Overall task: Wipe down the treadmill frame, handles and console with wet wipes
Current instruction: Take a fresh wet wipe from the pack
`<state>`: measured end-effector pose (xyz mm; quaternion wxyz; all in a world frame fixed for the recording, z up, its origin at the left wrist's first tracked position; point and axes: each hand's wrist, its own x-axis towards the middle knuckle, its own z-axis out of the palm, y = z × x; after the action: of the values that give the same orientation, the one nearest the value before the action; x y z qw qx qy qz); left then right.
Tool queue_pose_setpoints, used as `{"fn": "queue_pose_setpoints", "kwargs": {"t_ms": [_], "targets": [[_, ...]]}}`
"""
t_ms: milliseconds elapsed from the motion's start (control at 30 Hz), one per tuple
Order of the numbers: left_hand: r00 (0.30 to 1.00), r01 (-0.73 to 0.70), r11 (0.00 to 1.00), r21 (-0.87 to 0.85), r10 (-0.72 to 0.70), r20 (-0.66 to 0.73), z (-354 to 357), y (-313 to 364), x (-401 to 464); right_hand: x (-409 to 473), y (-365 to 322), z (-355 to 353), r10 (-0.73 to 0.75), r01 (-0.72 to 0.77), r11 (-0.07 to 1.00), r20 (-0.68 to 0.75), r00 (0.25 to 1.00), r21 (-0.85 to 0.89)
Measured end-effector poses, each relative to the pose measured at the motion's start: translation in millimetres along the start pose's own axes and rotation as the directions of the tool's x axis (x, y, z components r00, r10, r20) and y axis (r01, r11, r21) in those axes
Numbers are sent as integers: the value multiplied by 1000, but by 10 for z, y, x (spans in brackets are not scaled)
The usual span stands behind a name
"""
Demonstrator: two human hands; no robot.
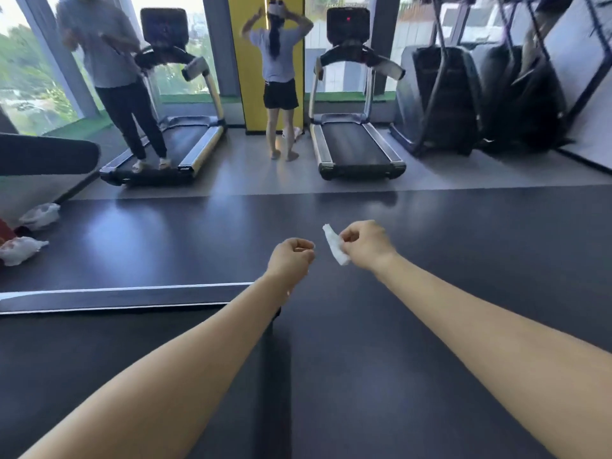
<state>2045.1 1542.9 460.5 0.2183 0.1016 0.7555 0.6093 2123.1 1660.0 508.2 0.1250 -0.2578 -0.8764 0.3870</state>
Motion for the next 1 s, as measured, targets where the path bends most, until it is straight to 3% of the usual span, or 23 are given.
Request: {"fn": "queue_pose_setpoints", "kwargs": {"t_ms": [167, 367, 633, 1000], "targets": [[999, -39, 999, 37, 38, 23, 462, 179, 1037, 1067, 231, -240, -66, 57, 991, -71, 995, -124], [995, -100, 986, 132, 103, -11, 580, 697, 2529, 2637, 95, -316, -148, 126, 933, -41, 988, -338], [991, -71, 973, 219, 95, -99, 496, 1167, 4185, 4552, -67, -162, -209, 207, 934, 26, 978, -292], [938, 104, 955, 279, -1, -347, 252, 1406, 6554, 7368, -190, 462, -332, 407, 878, 292, 897, -251]]}}
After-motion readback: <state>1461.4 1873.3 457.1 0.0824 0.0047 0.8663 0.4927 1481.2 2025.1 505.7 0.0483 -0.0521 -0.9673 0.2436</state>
